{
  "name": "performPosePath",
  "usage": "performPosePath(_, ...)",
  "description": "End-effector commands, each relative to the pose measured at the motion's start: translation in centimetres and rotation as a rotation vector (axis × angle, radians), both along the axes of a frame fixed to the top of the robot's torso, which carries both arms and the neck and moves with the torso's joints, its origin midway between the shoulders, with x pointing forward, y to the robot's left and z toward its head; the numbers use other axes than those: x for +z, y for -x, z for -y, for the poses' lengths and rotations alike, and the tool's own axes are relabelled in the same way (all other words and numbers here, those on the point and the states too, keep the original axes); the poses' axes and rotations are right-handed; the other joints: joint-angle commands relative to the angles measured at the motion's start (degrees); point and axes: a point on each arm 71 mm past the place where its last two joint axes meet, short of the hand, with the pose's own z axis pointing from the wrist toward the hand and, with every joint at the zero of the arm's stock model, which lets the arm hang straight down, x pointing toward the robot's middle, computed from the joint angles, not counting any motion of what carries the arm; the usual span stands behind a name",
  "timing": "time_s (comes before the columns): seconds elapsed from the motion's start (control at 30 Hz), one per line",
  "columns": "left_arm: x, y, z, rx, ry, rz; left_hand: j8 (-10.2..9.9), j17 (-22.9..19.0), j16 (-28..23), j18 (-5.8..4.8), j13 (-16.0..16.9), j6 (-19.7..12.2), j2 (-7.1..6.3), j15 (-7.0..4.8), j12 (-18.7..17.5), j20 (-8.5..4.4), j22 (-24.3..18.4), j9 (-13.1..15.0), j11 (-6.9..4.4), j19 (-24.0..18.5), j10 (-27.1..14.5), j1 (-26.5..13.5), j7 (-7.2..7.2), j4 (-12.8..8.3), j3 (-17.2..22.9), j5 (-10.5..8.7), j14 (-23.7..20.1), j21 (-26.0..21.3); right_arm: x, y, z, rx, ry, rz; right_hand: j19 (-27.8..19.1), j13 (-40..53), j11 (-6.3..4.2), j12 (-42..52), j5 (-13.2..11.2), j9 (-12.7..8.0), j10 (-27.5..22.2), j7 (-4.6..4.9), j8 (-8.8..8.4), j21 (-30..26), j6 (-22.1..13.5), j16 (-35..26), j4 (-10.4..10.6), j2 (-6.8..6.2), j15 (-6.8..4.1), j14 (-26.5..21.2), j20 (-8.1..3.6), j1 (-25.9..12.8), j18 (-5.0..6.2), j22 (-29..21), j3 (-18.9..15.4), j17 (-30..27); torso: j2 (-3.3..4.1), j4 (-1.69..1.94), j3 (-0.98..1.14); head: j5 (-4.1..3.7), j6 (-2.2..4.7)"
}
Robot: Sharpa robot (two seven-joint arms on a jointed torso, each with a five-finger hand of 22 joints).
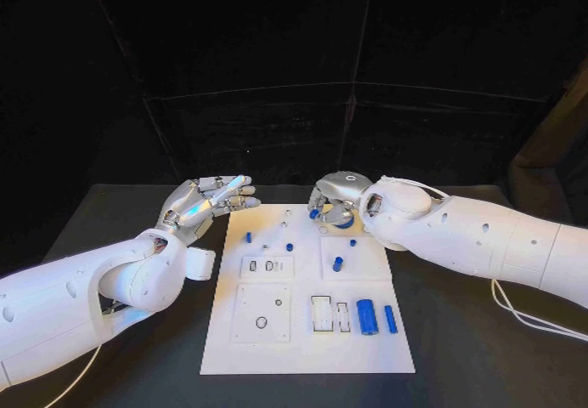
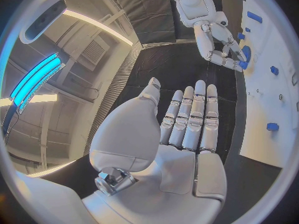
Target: Assemble the parts on the task board
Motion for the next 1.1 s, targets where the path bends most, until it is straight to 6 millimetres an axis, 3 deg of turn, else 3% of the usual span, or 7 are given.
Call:
performPosePath(0.03, 0.1, 0.0, 0.1, -0.013, 0.008, 0.003, -0.2, -0.1, -0.3, 0.85, -0.1, -0.1, 0.40, 0.10, -0.3, 0.14, -0.1, -0.1, 0.00, 0.1, -0.4, 0.2, 0.37, -0.2, 0.0, 0.00, -0.2, -0.3, 0.9, -0.5, -0.3, -0.033, -0.056, 0.061, 0.5, 0.0, 0.02, 0.1, -0.2, 0.2, 0.5, 0.10, 0.02, 0.3, 0.4, 0.3, 0.2, 0.26, -0.18, 1.3, -0.11, 0.1, -0.97, 0.1, 0.2, 0.0, 0.13, 0.16, 0.02, -0.02, 0.28)
performPosePath(0.17, 0.1, 0.0, 0.2, -0.017, 0.008, 0.001, -0.2, -0.1, -0.3, 0.85, -0.1, -0.1, 0.40, 0.10, -0.3, 0.14, -0.1, -0.1, 0.00, 0.1, -0.4, 0.2, 0.37, -0.2, 0.0, 0.00, -0.2, -0.3, 1.2, -1.2, -1.2, -0.046, -0.064, 0.078, 0.4, 0.0, 0.06, 0.0, -0.2, 0.1, 0.4, 0.16, -0.13, 0.3, 0.3, 0.4, 0.3, 0.08, -0.15, 1.2, -0.10, 0.0, -0.96, 0.1, 0.4, -0.1, 0.27, 0.37, -0.10, -0.07, 0.65)
performPosePath(0.33, 0.1, -0.1, 0.2, -0.018, 0.009, 0.000, -0.2, -0.1, -0.3, 0.85, -0.1, -0.1, 0.40, 0.10, -0.3, 0.14, -0.1, -0.1, 0.00, 0.1, -0.4, 0.2, 0.37, -0.2, 0.0, 0.00, -0.2, -0.3, 1.1, -1.9, -2.4, -0.048, -0.063, 0.080, 0.4, -0.1, 0.15, -0.2, -0.2, 0.1, 0.2, 0.24, -0.31, 0.4, 0.2, 0.5, 0.5, -0.10, -0.09, 1.2, -0.07, -0.1, -0.98, 0.2, 0.5, -0.1, 0.32, 0.88, -0.26, -0.24, 0.50)
performPosePath(0.57, 0.2, -0.1, 0.3, -0.020, 0.009, 0.001, -0.2, -0.1, -0.3, 0.85, -0.1, -0.1, 0.40, 0.10, -0.3, 0.14, -0.1, -0.1, 0.00, 0.1, -0.4, 0.2, 0.37, -0.2, 0.0, 0.00, -0.2, -0.3, 0.5, -2.7, -3.6, -0.048, -0.030, 0.044, 0.3, -0.1, 0.21, -0.2, -0.3, 0.1, 0.0, 0.27, -0.43, 0.5, 0.1, 0.6, 0.6, -0.18, -0.04, 1.1, -0.03, -0.1, -0.98, 0.2, 0.6, -0.1, 0.42, 0.89, -0.41, -0.04, 0.39)
performPosePath(0.7, 0.2, -0.1, 0.4, -0.022, 0.010, 0.001, -0.2, -0.1, -0.3, 0.85, -0.1, -0.1, 0.40, 0.10, -0.3, 0.14, -0.1, -0.1, 0.00, 0.1, -0.4, 0.2, 0.37, -0.2, 0.0, 0.00, -0.2, -0.3, 0.1, -3.0, -4.3, -0.052, 0.008, 0.005, 0.2, -0.1, 0.24, -0.2, -0.7, 0.0, -0.1, 0.26, -0.53, 0.5, 0.1, 0.6, 0.9, -0.29, 0.01, 1.1, 0.02, -0.3, -0.96, 0.2, 0.7, -0.1, 0.47, 0.84, -0.31, 0.16, 0.22)
performPosePath(0.77, 0.3, 0.0, 0.4, -0.022, 0.010, 0.002, -0.2, -0.1, -0.3, 0.85, -0.1, -0.1, 0.41, 0.11, -0.3, 0.15, -0.1, -0.1, 0.00, 0.1, -0.5, 0.2, 0.36, -0.3, -0.1, 0.00, -0.2, -0.4, -0.1, -3.0, -4.6, -0.058, 0.026, -0.013, 0.1, -0.1, 0.24, -0.2, -1.7, 0.0, -0.3, 0.22, -0.67, 0.6, 0.0, 0.7, 1.3, -0.46, 0.06, 1.0, 0.07, -0.5, -0.96, 0.2, 0.7, -0.2, 0.58, 0.84, -0.33, 0.17, 0.17)
performPosePath(1.1, 0.6, -0.1, 0.3, -0.021, 0.009, 0.009, -0.3, -0.1, -0.4, 0.85, -0.1, -0.1, 0.41, 0.11, -0.3, 0.15, -0.1, -0.1, 0.01, 0.1, -0.5, 0.2, 0.36, -0.3, -0.1, 0.00, -0.2, -0.4, -0.4, -3.1, -5.0, -0.080, 0.070, -0.036, 0.1, -0.1, 0.23, -0.2, -1.9, 0.0, -0.3, 0.19, -0.68, 0.6, 0.0, 0.7, 1.3, -0.50, 0.05, 1.0, 0.09, -0.5, -0.95, 0.2, 0.8, -0.2, 0.67, 0.68, -0.37, 0.33, 0.08)
